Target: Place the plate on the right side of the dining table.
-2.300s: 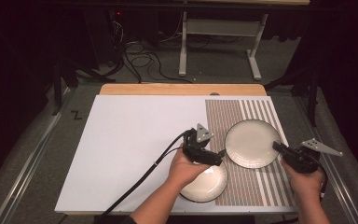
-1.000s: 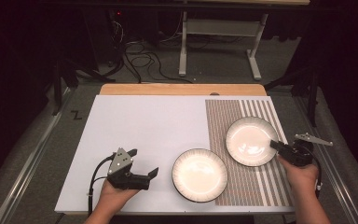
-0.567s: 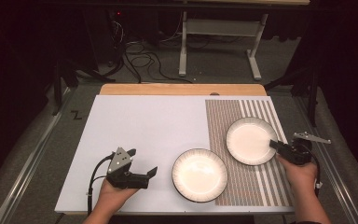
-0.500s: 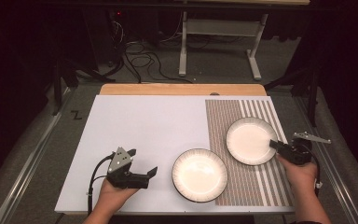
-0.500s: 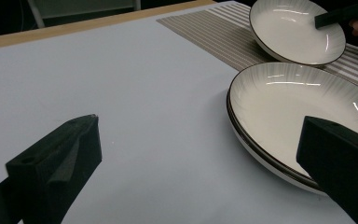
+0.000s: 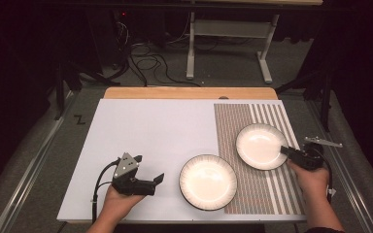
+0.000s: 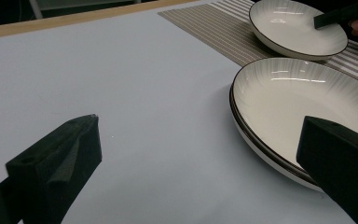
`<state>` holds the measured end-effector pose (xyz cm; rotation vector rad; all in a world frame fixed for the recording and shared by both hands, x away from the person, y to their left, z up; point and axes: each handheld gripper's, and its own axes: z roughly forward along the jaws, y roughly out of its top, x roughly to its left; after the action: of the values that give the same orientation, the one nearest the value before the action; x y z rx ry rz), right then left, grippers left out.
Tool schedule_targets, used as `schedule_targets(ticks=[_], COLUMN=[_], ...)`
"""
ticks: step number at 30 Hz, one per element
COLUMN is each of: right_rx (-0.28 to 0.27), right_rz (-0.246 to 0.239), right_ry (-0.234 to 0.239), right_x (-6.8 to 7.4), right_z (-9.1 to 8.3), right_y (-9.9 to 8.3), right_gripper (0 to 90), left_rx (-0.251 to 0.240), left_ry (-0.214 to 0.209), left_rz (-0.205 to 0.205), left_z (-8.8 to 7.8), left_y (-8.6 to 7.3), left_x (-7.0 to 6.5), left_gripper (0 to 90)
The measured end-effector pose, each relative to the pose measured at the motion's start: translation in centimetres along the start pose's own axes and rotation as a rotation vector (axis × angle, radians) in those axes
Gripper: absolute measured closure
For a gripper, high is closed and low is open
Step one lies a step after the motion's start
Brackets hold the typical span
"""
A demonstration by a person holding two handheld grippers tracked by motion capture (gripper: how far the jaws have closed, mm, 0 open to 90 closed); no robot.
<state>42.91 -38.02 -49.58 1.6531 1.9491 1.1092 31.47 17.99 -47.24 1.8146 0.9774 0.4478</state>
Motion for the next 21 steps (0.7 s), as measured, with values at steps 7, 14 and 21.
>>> schedule_targets(ticks=[7,14,21], right_rx=[0.021,0.023,-0.006], right_rz=[-0.025,-0.023,-0.052], right_ry=[-0.044,-0.041,-0.034], right_x=[0.12,0.14,0.62], right_z=[0.44,0.48,-0.28], right_y=[-0.08,-0.11,0.14], right_gripper=[76.3,69.6,55.9], left_rx=[0.001,0.002,0.000], left_ry=[0.000,0.004,0.011], left_rz=[-0.004,0.003,0.000], left_z=[0.13,0.10,0.01], left_y=[-0.05,-0.08,-0.09], left_x=[0.04,0.12,0.21], left_gripper=[0.7,0.6,0.5])
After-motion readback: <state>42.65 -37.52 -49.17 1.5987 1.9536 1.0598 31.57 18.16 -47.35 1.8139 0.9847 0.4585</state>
